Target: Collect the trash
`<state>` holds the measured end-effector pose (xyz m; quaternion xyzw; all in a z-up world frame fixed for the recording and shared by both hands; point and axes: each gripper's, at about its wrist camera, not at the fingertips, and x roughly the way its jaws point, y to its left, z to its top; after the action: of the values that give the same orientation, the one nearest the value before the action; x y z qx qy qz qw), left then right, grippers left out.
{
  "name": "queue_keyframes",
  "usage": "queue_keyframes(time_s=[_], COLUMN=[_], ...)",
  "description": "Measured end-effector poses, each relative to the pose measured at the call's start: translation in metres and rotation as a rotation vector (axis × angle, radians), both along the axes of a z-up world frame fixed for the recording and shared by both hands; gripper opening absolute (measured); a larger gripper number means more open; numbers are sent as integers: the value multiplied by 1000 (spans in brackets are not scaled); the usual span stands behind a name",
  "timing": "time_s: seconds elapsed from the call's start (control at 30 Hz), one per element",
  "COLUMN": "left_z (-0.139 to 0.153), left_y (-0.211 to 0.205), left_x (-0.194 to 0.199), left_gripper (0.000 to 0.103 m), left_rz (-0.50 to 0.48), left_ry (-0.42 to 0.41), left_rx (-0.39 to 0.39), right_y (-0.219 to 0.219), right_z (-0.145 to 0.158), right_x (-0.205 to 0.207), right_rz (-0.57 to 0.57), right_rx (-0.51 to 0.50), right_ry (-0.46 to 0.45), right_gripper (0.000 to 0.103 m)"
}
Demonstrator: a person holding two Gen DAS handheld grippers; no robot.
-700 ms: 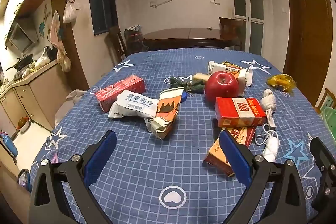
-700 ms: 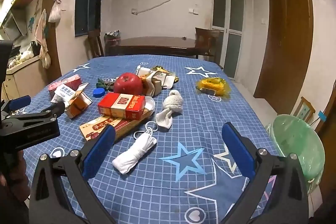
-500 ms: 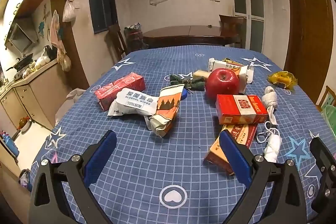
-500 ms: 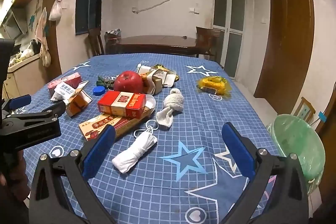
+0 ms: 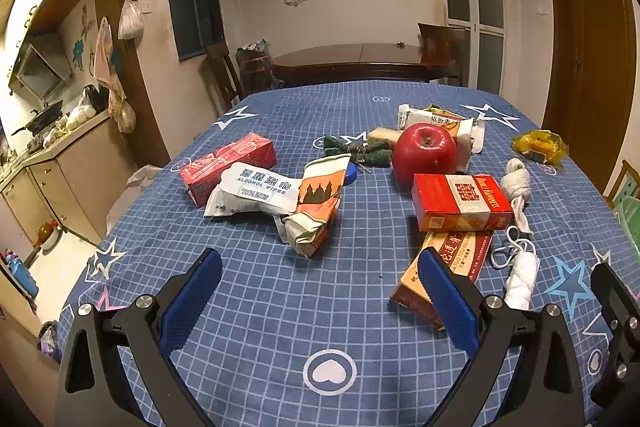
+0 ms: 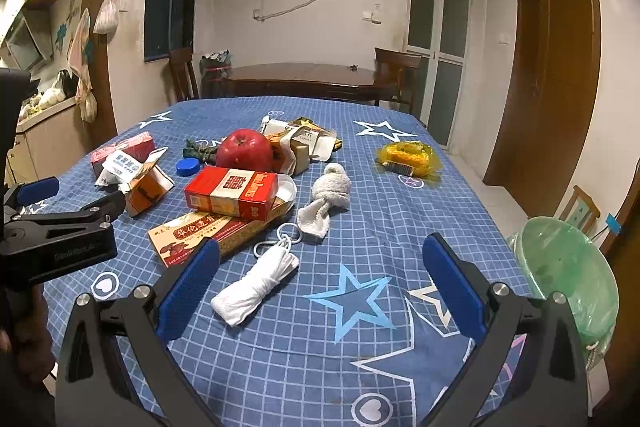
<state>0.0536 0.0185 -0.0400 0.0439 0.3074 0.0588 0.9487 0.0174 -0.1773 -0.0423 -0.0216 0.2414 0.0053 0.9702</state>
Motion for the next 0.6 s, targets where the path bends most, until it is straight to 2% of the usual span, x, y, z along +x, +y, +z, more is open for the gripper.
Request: queue_keyframes(time_s=[0.3, 0.6], left_z=[-2, -3], left_y=[1, 2], left_x=[0, 1], left_gripper=[98, 98], left_rz=[2, 4], left_ry=[5, 3], left_rx=[0, 0], right_y=[4, 4], right_z=[-2, -1], right_x=[2, 1], right_rz=[8, 4], right_rx=[-38, -30], right_ry=[23, -21], right_gripper=[98, 98])
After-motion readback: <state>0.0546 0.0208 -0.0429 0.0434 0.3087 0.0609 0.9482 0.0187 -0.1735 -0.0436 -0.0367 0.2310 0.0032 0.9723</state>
